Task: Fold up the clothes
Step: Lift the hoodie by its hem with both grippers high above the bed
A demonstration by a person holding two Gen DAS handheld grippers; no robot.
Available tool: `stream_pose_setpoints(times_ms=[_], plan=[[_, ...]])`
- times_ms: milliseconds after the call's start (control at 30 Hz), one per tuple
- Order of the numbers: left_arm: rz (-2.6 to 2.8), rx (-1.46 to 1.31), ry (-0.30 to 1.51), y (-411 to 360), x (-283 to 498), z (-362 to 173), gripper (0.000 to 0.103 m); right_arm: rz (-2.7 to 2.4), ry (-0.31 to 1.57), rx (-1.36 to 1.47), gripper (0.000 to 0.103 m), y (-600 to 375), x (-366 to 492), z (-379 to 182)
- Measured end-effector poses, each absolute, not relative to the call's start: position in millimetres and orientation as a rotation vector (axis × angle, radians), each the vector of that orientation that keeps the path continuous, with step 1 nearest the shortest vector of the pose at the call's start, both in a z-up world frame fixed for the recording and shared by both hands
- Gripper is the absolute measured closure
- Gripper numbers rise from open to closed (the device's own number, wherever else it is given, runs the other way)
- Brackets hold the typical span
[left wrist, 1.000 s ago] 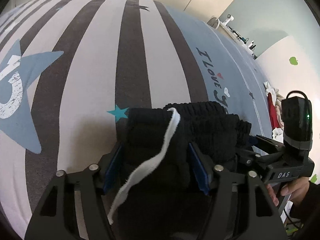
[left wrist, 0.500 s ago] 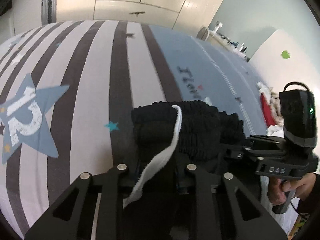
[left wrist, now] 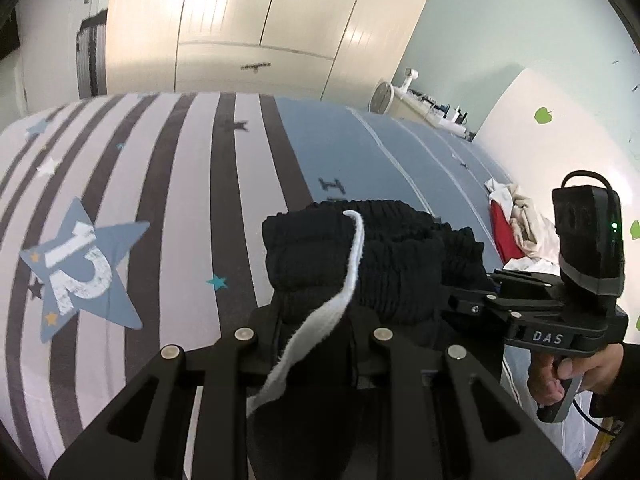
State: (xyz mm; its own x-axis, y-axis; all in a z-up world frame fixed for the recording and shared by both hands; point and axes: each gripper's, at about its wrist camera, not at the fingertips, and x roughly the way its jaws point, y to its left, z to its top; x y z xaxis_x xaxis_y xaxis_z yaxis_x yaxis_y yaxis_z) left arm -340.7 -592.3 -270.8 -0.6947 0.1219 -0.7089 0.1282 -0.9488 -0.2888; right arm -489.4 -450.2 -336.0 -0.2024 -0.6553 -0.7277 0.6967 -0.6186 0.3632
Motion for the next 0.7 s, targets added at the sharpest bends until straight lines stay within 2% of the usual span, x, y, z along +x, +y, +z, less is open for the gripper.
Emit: stream_pose_setpoints(times_ms=[233,367,600,700], plan=[[-2.862,1.09,0.431,-593.9,-351.4,-214.9,0.084,-1.997,0.051,1.039,0.08,-448.5,-481.0,-274.5],[-2.903,0.937,0.382,-600.4,-368.0,-137.6,0.084,-2.048,0.028,0.939,0.08,-452.5,-492.2,-207.9],[-3.031,0.568,0.31,-603.3,-346.0,30.0,0.084,-2.093,0.008,0.6,0.08,-442.1,-485.8,-34.9],[-3.067,0.512,0.267,-590.5,-311.5,55.8,0.084,-2.082,0.044,0.51,0.08,-424.4,-452.1,-1.9]])
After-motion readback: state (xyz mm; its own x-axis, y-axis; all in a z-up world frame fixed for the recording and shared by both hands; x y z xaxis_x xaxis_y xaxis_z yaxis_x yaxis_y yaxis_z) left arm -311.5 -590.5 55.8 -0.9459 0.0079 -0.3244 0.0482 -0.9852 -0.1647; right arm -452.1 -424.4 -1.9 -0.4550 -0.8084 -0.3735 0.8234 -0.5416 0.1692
